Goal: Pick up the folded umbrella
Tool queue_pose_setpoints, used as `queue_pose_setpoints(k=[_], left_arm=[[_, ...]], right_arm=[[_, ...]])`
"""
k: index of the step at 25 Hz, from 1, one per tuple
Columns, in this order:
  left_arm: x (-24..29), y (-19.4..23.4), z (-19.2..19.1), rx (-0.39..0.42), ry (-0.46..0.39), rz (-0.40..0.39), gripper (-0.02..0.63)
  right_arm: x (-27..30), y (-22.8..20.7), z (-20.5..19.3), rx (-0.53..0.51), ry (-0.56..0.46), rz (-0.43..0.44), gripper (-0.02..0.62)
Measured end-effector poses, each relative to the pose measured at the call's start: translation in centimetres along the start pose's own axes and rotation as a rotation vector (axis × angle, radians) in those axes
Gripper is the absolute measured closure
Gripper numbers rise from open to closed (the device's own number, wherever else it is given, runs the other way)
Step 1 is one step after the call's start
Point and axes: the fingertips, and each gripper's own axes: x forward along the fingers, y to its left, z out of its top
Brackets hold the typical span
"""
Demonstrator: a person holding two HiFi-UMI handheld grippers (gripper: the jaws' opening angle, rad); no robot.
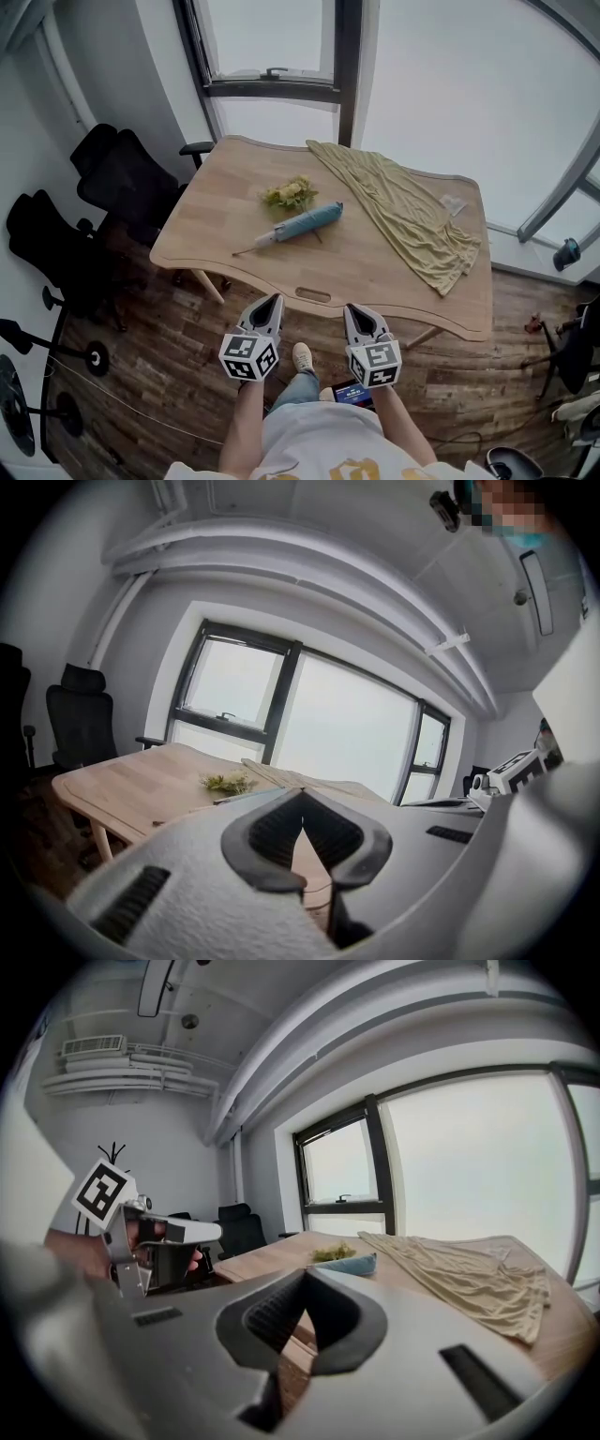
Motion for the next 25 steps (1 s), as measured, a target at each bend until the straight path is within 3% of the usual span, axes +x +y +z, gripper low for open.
queue_pose_setpoints(k=[6, 14, 19, 25], left_arm=[[4.0, 2.4, 0.0, 0.015, 0.027, -0.002, 0.586], [14.0, 7.7, 1.3, 0.014, 0.068, -0.04, 0.586], [19.5, 10.7, 2.2, 0.058, 0.103, -0.045, 0.586], [24.3, 13.5, 2.3, 0.028, 0.141, -0.085, 0.586]], right_arm=[[3.8, -2.0, 0.3, -0.013, 0.02, -0.023, 0.584], [13.1, -6.7, 1.7, 0.001, 0.07, -0.064, 0.584], [18.2, -9.2, 3.0, 0.015, 0.088, -0.1, 0.584], [21.7, -11.4, 3.9, 0.021, 0.09, -0.165, 0.584]])
